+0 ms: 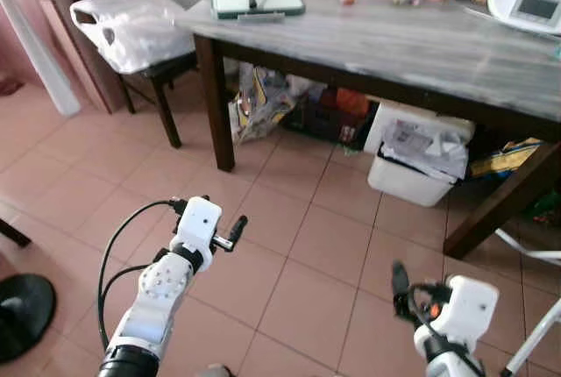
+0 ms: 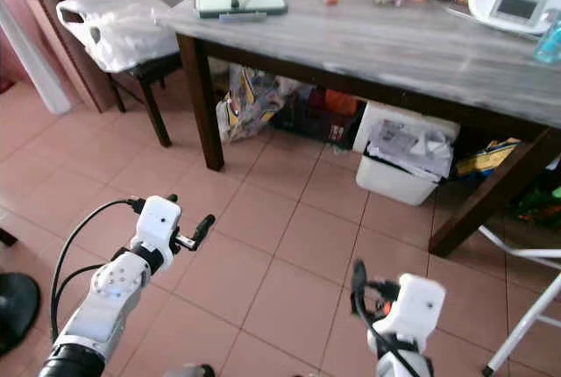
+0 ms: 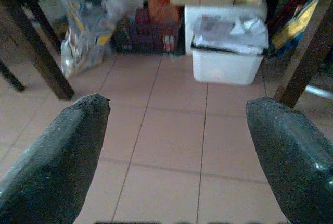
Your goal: Setting the table
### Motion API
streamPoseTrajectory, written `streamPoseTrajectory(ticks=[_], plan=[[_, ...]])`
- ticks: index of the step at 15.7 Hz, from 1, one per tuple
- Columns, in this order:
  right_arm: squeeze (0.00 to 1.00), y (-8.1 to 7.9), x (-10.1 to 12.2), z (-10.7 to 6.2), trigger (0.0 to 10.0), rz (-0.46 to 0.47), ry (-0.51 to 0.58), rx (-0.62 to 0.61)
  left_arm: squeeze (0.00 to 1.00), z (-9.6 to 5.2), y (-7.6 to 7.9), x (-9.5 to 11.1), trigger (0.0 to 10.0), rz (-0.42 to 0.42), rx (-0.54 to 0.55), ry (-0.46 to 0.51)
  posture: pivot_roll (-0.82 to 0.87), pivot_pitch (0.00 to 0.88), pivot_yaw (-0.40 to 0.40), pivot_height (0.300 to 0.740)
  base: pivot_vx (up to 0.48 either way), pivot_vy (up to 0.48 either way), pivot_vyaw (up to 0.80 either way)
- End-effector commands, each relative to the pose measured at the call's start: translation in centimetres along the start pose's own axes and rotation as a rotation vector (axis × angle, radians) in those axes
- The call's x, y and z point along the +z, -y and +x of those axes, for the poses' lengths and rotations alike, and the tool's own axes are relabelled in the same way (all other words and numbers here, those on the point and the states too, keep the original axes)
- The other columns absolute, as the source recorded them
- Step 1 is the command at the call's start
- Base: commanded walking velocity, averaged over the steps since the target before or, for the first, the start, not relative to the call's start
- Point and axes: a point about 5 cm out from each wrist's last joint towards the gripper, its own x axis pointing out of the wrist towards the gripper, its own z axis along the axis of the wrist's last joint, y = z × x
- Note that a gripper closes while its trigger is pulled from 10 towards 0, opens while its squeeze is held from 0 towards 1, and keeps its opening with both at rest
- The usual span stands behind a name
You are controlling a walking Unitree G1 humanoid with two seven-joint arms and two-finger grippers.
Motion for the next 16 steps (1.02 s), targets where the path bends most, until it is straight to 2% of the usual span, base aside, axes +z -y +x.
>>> streamPoseTrajectory(ticks=[1, 4, 8, 12, 16], plan=[[0.0, 0.1, 0.6, 0.0, 10.0, 0.005, 0.011, -0.005, 0.0, 0.1, 0.4, 0.5, 10.0, -0.003, -0.017, 0.02, 0.13, 0.146, -0.046, 0.74, 0.0, 0.0, 0.0], [0.0, 0.1, 1.1, 0.1, 10.0, -0.022, 0.023, 0.02, 0.0, 0.0, 1.0, 0.7, 10.0, -0.041, -0.012, 0.038, 0.12, 0.143, -0.064, 0.74, 0.0, -0.359, 0.0], [0.0, -0.1, 2.1, 0.1, 10.0, -0.046, 0.038, 0.04, 0.0, 0.3, 1.9, 2.1, 10.0, -0.082, -0.045, 0.081, 0.11, 0.139, -0.073, 0.74, 0.0, -0.407, 0.0], [0.0, -0.1, 2.4, -0.1, 10.0, -0.054, 0.039, 0.036, 0.0, 0.3, 1.9, 2.1, 10.0, -0.079, -0.064, 0.072, 0.1, 0.133, -0.072, 0.74, 0.0, -0.48, 0.0], [0.0, -0.5, 2.4, -0.1, 10.0, -0.055, 0.032, 0.041, 0.0, 0.4, 1.7, 2.1, 10.0, -0.073, -0.073, 0.061, 0.1, 0.127, -0.067, 0.74, 0.0, -0.391, -0.69]])
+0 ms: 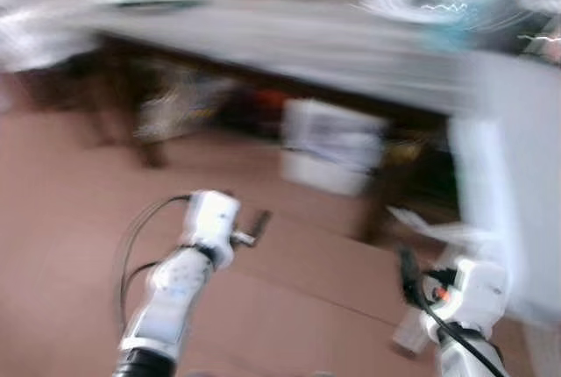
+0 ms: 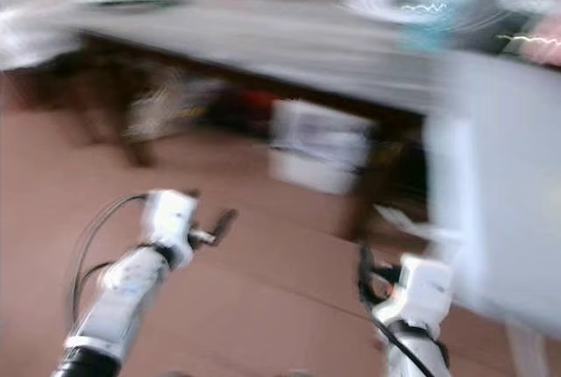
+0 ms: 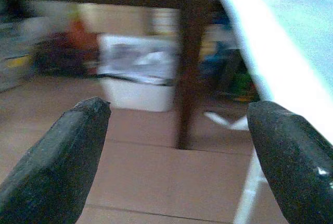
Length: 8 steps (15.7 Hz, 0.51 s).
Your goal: Setting the table
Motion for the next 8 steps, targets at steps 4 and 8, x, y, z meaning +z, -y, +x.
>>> streamPoseTrajectory(ticks=[4, 8], plan=[[0.0, -0.3, 0.2, -0.2, 10.0, 0.009, 0.01, 0.0, 0.0, -0.3, -0.8, -0.1, 10.0, 0.013, 0.014, -0.016, 0.09, 0.13, -0.054, 0.74, 0.0, -0.388, -0.33], [0.0, -1.1, 1.4, -0.3, 10.0, -0.043, 0.058, 0.037, 0.0, -0.1, -1.0, 2.2, 10.0, -0.002, 0.049, 0.061, 0.1, 0.137, -0.052, 0.74, 0.0, -0.379, 0.0]])
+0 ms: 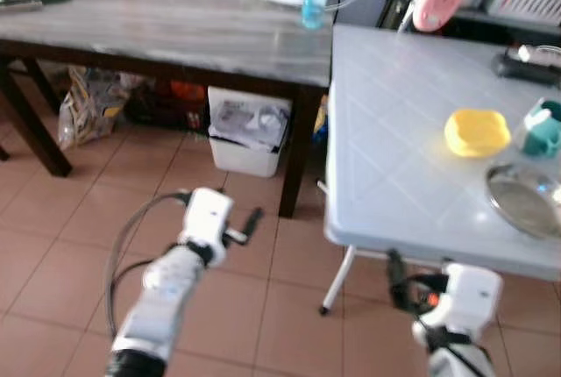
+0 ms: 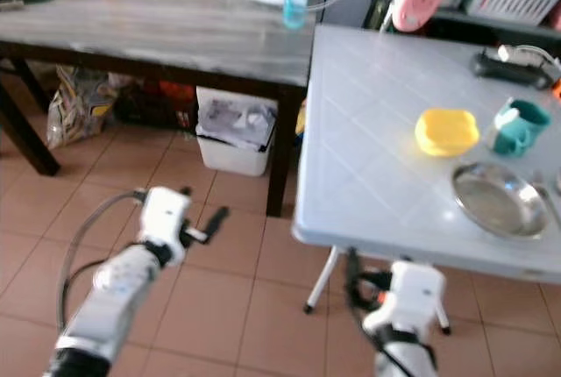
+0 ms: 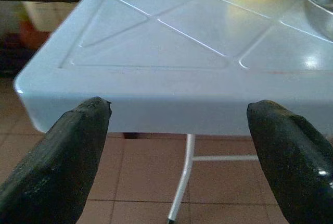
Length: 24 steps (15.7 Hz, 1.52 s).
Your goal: Setting the table
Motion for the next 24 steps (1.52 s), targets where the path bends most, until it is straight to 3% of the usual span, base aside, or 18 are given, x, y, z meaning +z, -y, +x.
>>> streamPoseTrajectory(ticks=[1, 5, 10, 19, 24], plan=[[0.0, 0.5, 1.3, -0.1, 10.0, -0.029, 0.046, -0.021, 0.0, 0.5, 0.8, 1.8, 10.0, -0.005, -0.021, 0.057, 0.1, 0.138, -0.051, 0.74, 0.0, -0.36, 0.0], [0.0, 0.4, 2.6, 0.0, 10.0, -0.048, 0.088, -0.017, 0.0, 0.7, 1.0, 3.3, 10.0, -0.016, -0.027, 0.097, 0.09, 0.142, -0.045, 0.74, 0.0, -0.416, 0.0], [0.0, 0.5, 2.8, 0.1, 10.0, -0.054, 0.089, -0.044, 0.0, 0.8, 1.2, 3.8, 10.0, -0.02, -0.033, 0.095, 0.09, 0.149, -0.041, 0.74, 0.0, -0.467, 0.0], [0.0, 0.6, 4.2, 1.1, 10.0, -0.042, 0.134, -0.062, 0.0, 0.8, 1.1, 5.0, 10.0, -0.018, 0.005, 0.154, 0.1, 0.159, -0.043, 0.74, 0.0, 0.0, 0.0], [0.0, 0.4, 4.9, 1.5, 10.0, -0.054, 0.155, -0.043, 0.0, 0.9, 1.4, 5.6, 10.0, -0.058, -0.032, 0.181, 0.09, 0.152, -0.044, 0.74, 0.0, 0.0, 0.0]])
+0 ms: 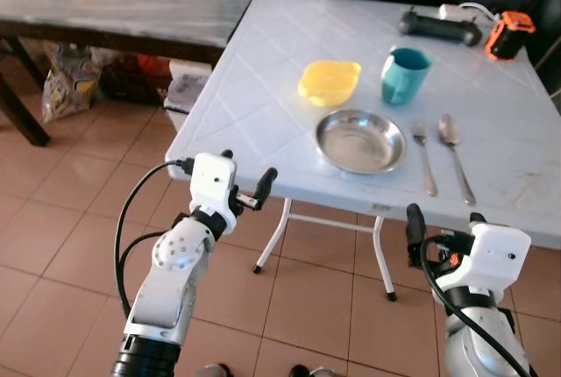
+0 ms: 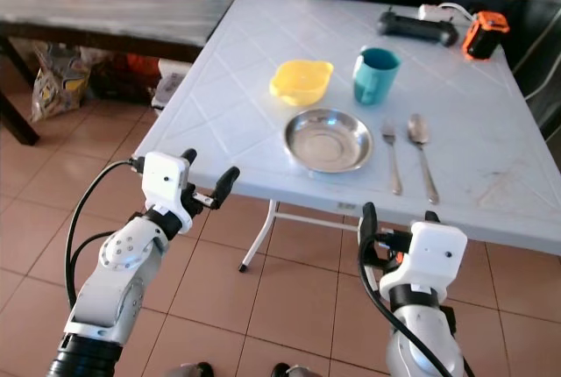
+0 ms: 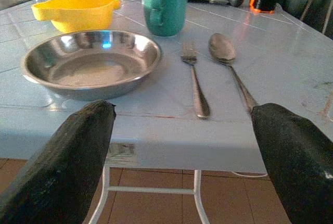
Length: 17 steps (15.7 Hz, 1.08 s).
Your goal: Setting the table
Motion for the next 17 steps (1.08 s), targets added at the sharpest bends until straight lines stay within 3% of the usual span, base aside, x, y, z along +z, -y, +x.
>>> streamPoseTrajectory(ticks=[1, 12, 17], plan=[[0.0, 0.0, 0.3, 0.0, 10.0, 0.002, 0.003, -0.003, 0.0, 0.1, 0.2, 0.5, 10.0, 0.003, -0.019, 0.018, 0.09, 0.151, -0.045, 0.74, 0.251, 0.0, 0.0], [0.0, 0.3, 0.6, 0.1, 10.0, 0.013, -0.009, -0.055, 0.0, -0.2, 1.1, -0.2, 10.0, -0.012, -0.103, -0.012, 0.08, 0.154, -0.049, 0.74, 0.294, 0.0, 0.0], [0.0, 0.3, 0.3, -0.2, 10.0, 0.011, -0.035, -0.081, 0.0, -0.4, 1.2, -0.5, 10.0, -0.016, -0.131, -0.023, 0.08, 0.157, -0.05, 0.74, 0.0, 0.0, 0.0]])
